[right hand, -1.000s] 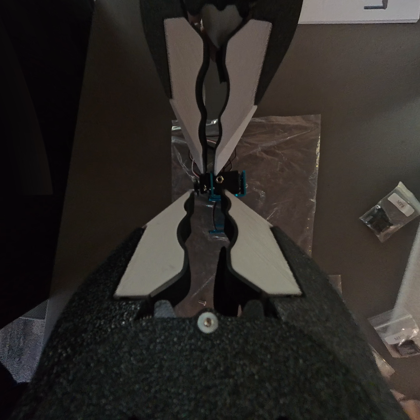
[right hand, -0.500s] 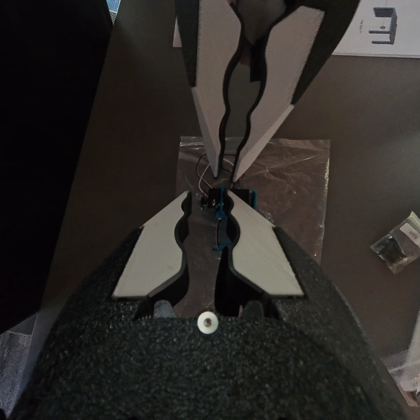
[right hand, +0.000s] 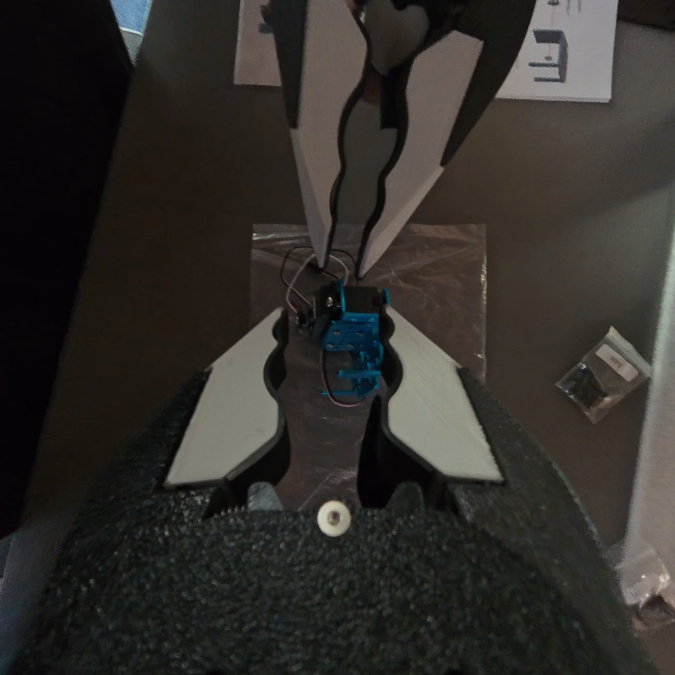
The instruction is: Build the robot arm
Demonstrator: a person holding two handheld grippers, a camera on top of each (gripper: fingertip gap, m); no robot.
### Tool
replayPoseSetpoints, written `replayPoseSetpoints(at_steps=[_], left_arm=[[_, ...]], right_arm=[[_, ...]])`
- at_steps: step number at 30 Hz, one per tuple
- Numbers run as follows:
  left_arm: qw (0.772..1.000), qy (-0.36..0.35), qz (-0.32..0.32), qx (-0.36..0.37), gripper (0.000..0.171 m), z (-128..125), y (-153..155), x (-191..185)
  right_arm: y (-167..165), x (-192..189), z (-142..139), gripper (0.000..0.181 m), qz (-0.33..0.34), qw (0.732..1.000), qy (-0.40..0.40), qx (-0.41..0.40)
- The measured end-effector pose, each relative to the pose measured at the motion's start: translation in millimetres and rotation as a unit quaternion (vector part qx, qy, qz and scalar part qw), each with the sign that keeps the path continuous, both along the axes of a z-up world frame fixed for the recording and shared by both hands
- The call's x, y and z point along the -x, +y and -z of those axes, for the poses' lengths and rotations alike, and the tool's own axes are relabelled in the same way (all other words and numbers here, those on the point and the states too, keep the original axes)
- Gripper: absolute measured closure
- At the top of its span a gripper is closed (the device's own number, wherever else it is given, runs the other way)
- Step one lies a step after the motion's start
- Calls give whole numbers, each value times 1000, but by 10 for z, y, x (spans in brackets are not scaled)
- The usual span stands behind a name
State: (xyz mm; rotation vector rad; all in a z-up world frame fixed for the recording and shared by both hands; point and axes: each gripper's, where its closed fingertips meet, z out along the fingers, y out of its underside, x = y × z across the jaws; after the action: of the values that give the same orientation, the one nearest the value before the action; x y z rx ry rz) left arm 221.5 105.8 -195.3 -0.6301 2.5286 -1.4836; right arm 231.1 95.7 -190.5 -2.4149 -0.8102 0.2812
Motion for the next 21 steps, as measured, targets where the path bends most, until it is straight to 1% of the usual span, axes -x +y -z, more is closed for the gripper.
replayPoseSetpoints(at_steps=[2, 3, 4, 5, 6, 7, 9, 10, 12, 15, 17, 18, 20, 21], left_arm=[[1000, -5, -2, -10, 156, 22, 15, -12], [1000, -5, -3, -10, 156, 18, 18, -17], [1000, -4, -4, -5, 156, 7, 15, -19], [1000, 1, -3, 2, 155, 0, -2, -13], [1000, 6, 0, 6, 154, 7, -24, -3], [1000, 8, 1, 6, 153, 25, -49, 6], [1000, 4, 5, 4, 152, 43, -99, 25], [1000, 4, 7, 8, 152, 31, -125, 39], [1000, 4, 8, 8, 150, 15, -149, 53], [1000, -2, -19, 6, 150, -14, -80, -38], [999, 6, -36, 15, 143, -26, -53, -94], [999, 10, -42, 18, 135, -17, -66, -112], [999, 15, -42, 13, 111, 30, -164, -110], [999, 15, -38, 5, 107, 60, -233, -96]], right_arm=[[28, -19, 20, 129, 7, 1000, -1, -4], [39, -43, 42, 124, 14, 1000, -4, 1], [51, -66, 57, 115, 20, 1000, -7, 4], [82, -91, 59, 112, 29, 1000, -8, 1], [103, -87, 62, 114, 33, 999, 1, 2], [103, -63, 79, 120, 33, 999, 13, 11], [104, -74, 148, 124, 39, 999, 13, 28], [78, -78, 183, 132, 36, 999, 8, 36], [18, -80, 198, 135, 30, 999, 3, 39], [-104, -115, 181, 135, 14, 999, -26, 19], [-185, -116, 174, 135, -8, 998, -57, -17], [-212, -108, 171, 135, -12, 997, -68, -36], [-239, -96, 166, 136, -2, 995, -81, -64], [-254, -92, 164, 135, 1, 993, -86, -76]])
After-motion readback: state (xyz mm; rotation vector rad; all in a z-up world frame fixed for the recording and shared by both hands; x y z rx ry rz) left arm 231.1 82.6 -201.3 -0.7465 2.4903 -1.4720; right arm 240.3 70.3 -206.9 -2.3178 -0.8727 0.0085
